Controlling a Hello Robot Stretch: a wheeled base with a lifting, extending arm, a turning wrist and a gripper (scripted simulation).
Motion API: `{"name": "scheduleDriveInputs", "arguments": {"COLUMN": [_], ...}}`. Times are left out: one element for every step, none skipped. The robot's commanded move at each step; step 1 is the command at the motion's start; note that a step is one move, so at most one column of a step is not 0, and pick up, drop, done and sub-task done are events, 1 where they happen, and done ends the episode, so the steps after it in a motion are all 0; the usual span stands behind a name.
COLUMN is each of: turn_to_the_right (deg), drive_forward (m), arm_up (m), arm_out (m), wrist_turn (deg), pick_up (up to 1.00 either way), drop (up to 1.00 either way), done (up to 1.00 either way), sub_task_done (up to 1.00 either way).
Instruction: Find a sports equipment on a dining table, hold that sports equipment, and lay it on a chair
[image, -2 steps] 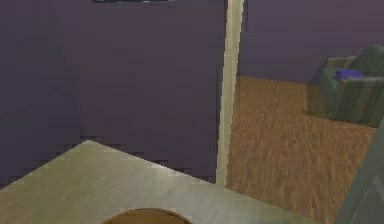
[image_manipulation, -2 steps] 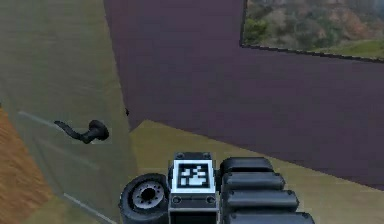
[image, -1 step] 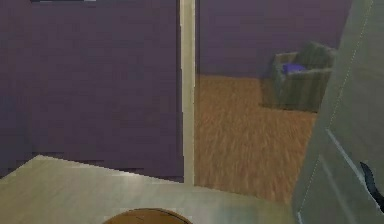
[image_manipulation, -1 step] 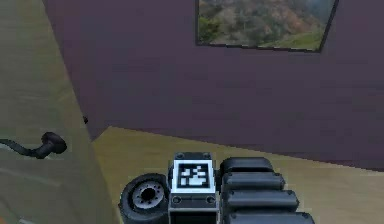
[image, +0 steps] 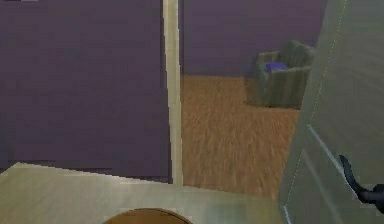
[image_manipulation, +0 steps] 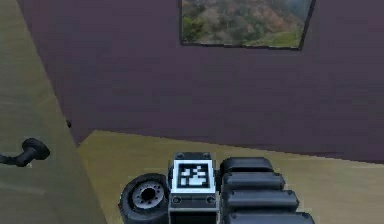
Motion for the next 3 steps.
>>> {"name": "scheduleDriveInputs", "arguments": {"turn_to_the_right": [0.0, 15.0, 0.0], "drive_forward": [0.15, 0.00, 1.00], "arm_up": [0.00, 0.00, 0.00], "arm_out": [0.00, 0.00, 0.00], "wrist_turn": [0.0, 0.0, 0.0], "pick_up": [0.00, 0.00, 0.00], "drop": [0.00, 0.00, 0.00], "done": [0.00, 0.00, 0.00], "sub_task_done": [0.00, 0.00, 0.00]}}
